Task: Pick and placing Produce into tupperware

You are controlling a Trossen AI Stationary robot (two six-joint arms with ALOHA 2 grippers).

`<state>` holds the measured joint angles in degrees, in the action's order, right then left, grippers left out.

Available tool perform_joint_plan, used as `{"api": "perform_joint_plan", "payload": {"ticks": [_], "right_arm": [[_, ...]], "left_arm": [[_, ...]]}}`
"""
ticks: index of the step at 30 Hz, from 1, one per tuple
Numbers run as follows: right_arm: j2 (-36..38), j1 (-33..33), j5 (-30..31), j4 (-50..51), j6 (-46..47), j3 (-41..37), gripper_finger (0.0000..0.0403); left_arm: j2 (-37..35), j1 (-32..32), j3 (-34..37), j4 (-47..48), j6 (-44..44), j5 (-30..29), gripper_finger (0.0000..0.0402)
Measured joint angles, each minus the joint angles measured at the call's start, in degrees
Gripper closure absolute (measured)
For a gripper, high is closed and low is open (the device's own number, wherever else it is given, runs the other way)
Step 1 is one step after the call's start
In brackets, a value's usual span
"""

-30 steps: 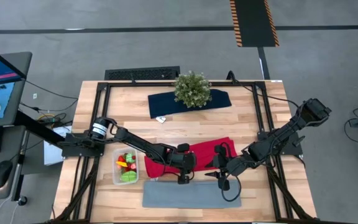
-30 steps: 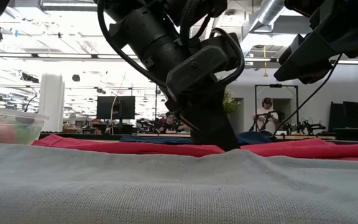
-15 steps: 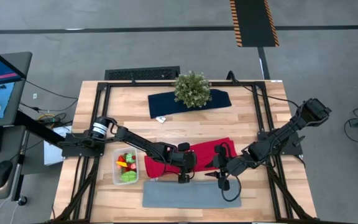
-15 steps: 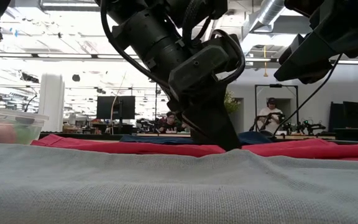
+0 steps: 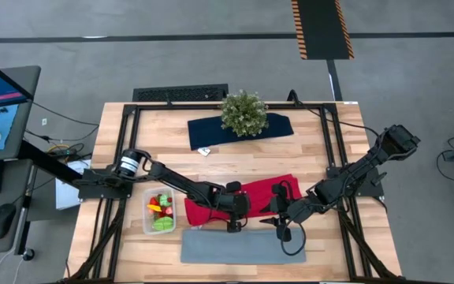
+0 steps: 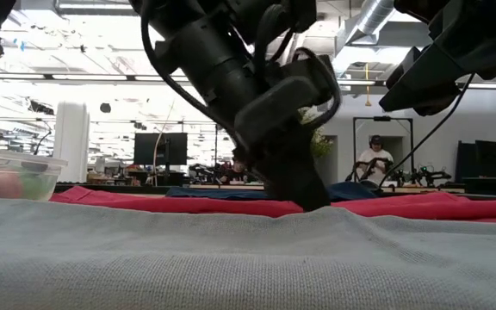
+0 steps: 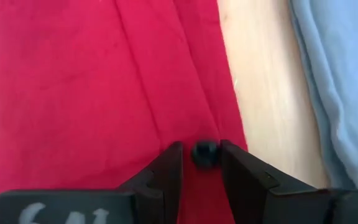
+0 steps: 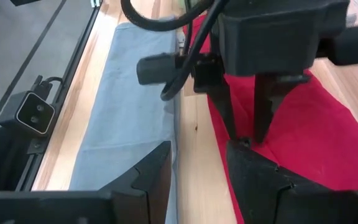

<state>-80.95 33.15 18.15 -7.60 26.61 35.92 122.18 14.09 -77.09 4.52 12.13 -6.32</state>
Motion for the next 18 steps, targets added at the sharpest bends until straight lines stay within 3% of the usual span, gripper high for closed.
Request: {"api": "perform_joint_plan", "payload": {"ticks": [11, 18], "right_arm": [[0.00, 0.00, 0.00, -0.15, 0.00, 0.00, 0.0227], [0.00, 0.00, 0.00, -0.15, 0.00, 0.00, 0.0227]], "left_arm": [[0.67, 0.00, -0.05, -0.93, -0.24, 1.22, 0.0310], [0.67, 0.00, -0.05, -0.85, -1.06, 1.18, 0.0367]]}}
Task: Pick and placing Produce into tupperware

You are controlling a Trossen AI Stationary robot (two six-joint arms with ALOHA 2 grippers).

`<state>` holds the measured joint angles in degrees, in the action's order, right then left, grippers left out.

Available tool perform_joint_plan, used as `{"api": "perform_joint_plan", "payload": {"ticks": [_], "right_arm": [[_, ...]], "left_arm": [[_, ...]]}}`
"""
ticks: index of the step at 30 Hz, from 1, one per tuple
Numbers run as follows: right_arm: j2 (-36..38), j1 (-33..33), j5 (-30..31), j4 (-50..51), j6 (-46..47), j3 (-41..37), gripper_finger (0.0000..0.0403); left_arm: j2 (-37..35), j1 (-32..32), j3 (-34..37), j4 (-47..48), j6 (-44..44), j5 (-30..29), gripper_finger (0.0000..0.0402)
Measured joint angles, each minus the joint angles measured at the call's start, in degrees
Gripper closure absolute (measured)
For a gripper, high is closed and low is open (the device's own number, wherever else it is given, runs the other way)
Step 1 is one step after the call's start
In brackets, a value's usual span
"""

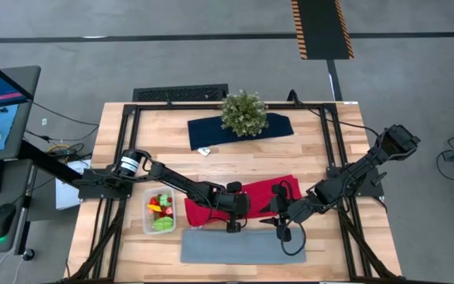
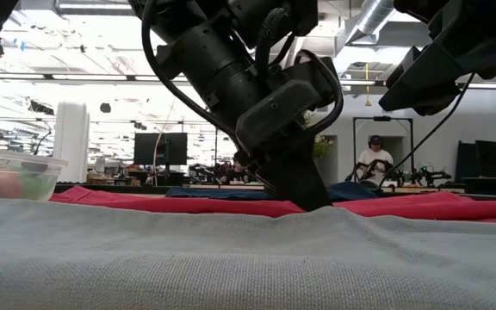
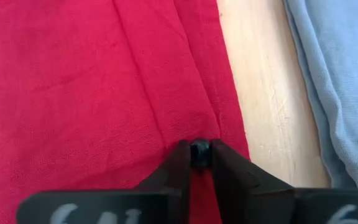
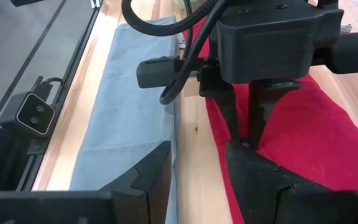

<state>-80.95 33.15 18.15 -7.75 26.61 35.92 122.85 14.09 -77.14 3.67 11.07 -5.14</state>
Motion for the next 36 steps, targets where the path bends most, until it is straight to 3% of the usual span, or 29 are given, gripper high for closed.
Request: {"api": "perform_joint_plan", "payload": {"ticks": [4, 11, 22, 31, 36], "right_arm": [[0.00, 0.00, 0.00, 0.02, -0.02, 0.00, 0.0227], [0.00, -0.02, 0.00, 0.23, -0.02, 0.00, 0.0227], [0.00, -0.02, 0.00, 0.42, 0.00, -0.02, 0.0227], [0.00, -0.02, -0.02, 0.46, 0.00, -0.02, 0.0227], [0.00, -0.01, -0.02, 0.62, 0.00, -0.02, 0.0227]], "left_arm": [[0.00, 0.01, 0.00, -0.16, -0.23, -0.04, 0.0375], [-1.03, 0.17, 0.13, 1.62, -0.97, -0.02, 0.0341], [-3.72, 0.40, 0.09, 3.46, -1.42, -0.08, 0.0368], [-7.53, 1.88, 0.11, 17.41, 0.45, -1.68, 0.0355], [-10.77, 4.84, 0.11, 19.90, 1.31, -3.89, 0.0355]]}}
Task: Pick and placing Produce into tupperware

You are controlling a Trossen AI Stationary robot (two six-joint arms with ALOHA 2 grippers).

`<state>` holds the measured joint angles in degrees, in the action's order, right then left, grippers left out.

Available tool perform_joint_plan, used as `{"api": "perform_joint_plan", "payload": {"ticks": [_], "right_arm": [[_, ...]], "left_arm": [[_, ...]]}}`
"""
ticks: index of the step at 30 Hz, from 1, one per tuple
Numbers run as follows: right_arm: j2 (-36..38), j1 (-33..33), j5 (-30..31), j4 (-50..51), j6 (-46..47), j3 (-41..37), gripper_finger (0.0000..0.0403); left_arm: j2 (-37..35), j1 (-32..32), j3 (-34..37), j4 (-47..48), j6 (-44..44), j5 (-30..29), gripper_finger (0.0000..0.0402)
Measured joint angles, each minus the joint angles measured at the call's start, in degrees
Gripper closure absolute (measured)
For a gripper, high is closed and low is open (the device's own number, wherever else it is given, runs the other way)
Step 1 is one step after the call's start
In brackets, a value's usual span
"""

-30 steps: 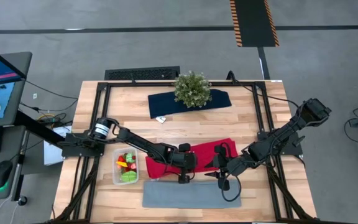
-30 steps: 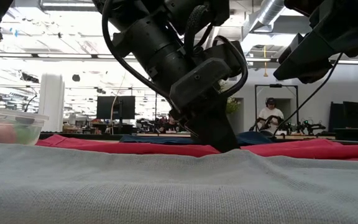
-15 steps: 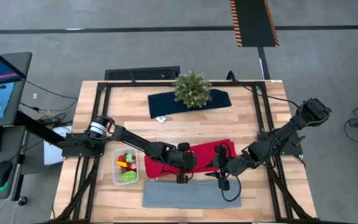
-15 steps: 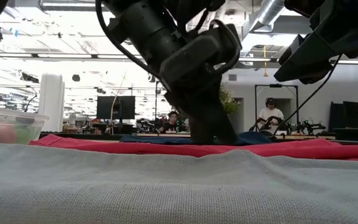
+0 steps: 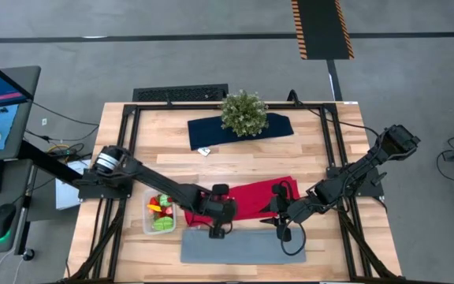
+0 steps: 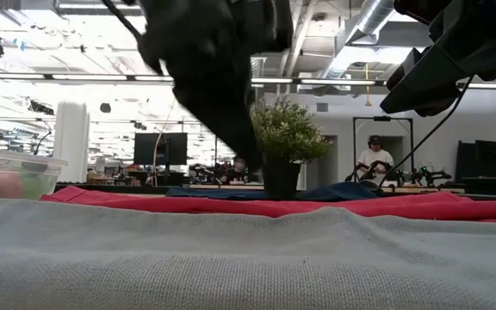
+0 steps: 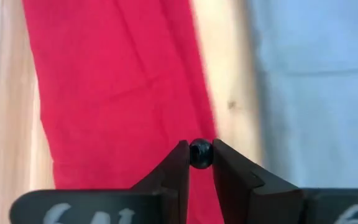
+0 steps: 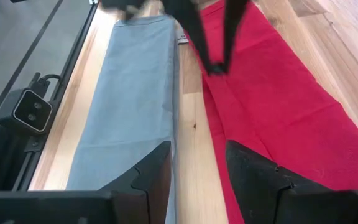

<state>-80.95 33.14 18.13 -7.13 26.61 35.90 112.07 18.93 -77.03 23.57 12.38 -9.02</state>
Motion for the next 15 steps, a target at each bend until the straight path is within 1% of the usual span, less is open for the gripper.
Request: {"api": "perform_joint_plan", "payload": {"ticks": [2, 4, 9, 12, 15], "right_arm": [[0.00, 0.01, 0.00, -0.12, 0.02, 0.00, 0.0227], [0.00, 0.01, -0.02, -0.04, 0.38, 0.00, 0.0227], [0.00, 0.13, 0.00, -0.06, 0.42, 0.00, 0.0227], [0.00, 0.25, -0.04, -0.07, 0.42, 0.00, 0.0227], [0.00, 0.23, -0.02, -0.20, 0.42, 0.00, 0.0227]], "left_arm": [[-2.02, 1.25, 0.00, 0.08, -0.23, -0.55, 0.0355], [-4.21, 2.62, 0.00, 0.31, -0.34, -2.37, 0.0355], [-10.18, 6.65, 0.09, 5.48, 0.71, -9.70, 0.0354], [-13.98, 9.49, 1.31, 8.90, 3.85, -14.61, 0.0354], [-18.38, 12.61, 4.37, 11.40, 8.11, -19.67, 0.0354]]}}
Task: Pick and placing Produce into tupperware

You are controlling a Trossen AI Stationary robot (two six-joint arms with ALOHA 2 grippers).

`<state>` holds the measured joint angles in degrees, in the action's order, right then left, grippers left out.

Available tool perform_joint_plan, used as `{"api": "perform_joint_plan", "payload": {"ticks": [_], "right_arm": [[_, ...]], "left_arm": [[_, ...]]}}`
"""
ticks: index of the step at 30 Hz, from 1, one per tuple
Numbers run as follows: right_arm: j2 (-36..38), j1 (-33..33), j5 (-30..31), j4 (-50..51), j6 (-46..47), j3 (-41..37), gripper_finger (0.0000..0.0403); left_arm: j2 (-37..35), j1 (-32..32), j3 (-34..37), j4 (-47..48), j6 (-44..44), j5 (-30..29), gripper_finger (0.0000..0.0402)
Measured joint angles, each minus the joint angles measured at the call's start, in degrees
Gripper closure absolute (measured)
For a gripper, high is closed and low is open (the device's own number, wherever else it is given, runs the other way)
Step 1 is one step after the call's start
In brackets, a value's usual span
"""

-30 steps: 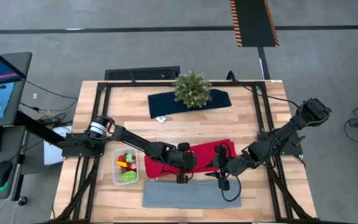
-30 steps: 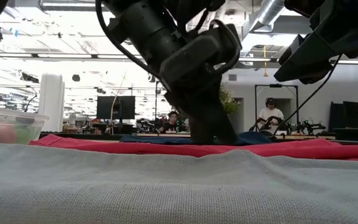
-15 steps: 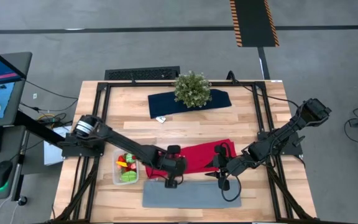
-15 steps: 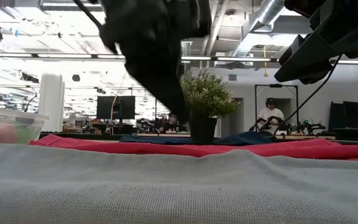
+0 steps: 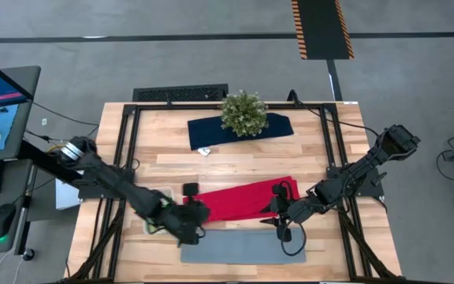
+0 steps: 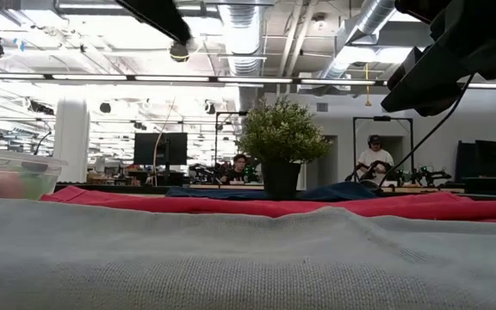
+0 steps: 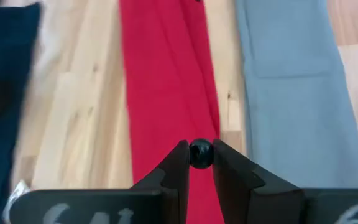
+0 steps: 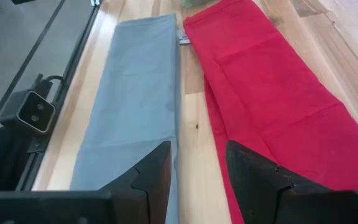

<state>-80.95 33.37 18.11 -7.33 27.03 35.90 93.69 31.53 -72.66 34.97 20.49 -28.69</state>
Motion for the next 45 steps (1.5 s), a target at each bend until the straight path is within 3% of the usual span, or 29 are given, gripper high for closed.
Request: {"api": "perform_joint_plan", "payload": {"ticks": [8, 14, 17, 25, 30, 36, 41, 43, 45], "right_arm": [[-0.94, -0.10, 0.00, -1.21, 0.00, 0.00, 0.0227], [-2.71, -0.88, -0.04, -1.76, -0.02, -0.11, 0.0227], [-4.44, -1.62, -0.06, -3.42, -0.02, 0.12, 0.0227], [-6.49, -3.45, -1.26, -4.66, -0.28, 0.02, 0.0227], [-6.49, -3.55, -1.75, -5.25, -0.44, 0.02, 0.0227], [-6.49, -3.50, -1.75, -5.58, -0.52, 0.02, 0.0227], [-6.49, -5.04, 0.19, -6.05, -5.03, 1.08, 0.0228], [-6.49, -6.27, -0.77, -5.74, -2.00, 1.72, 0.0228], [-5.80, -7.41, -2.78, -5.48, -0.40, 2.41, 0.0227]], "left_arm": [[-13.85, 7.83, 14.60, 1.08, 15.40, -7.90, 0.0354], [-23.38, 12.38, 28.10, 5.04, 34.22, -7.97, 0.0354], [-26.47, 13.64, 34.35, 4.77, 42.87, -4.99, 0.0354], [-27.22, 15.32, 42.23, 0.95, 55.52, -1.23, 0.0337], [-27.24, 15.32, 43.35, 0.23, 56.17, -2.34, 0.0262], [-27.39, 15.38, 41.73, -2.77, 47.91, -5.56, 0.0167], [-27.39, 15.52, 38.50, -2.51, 41.68, -8.11, 0.0134], [-27.39, 15.45, 37.70, -3.26, 40.79, -6.60, 0.0130], [-27.36, 16.11, 37.55, -8.49, 37.58, -10.28, 0.0130]]}}
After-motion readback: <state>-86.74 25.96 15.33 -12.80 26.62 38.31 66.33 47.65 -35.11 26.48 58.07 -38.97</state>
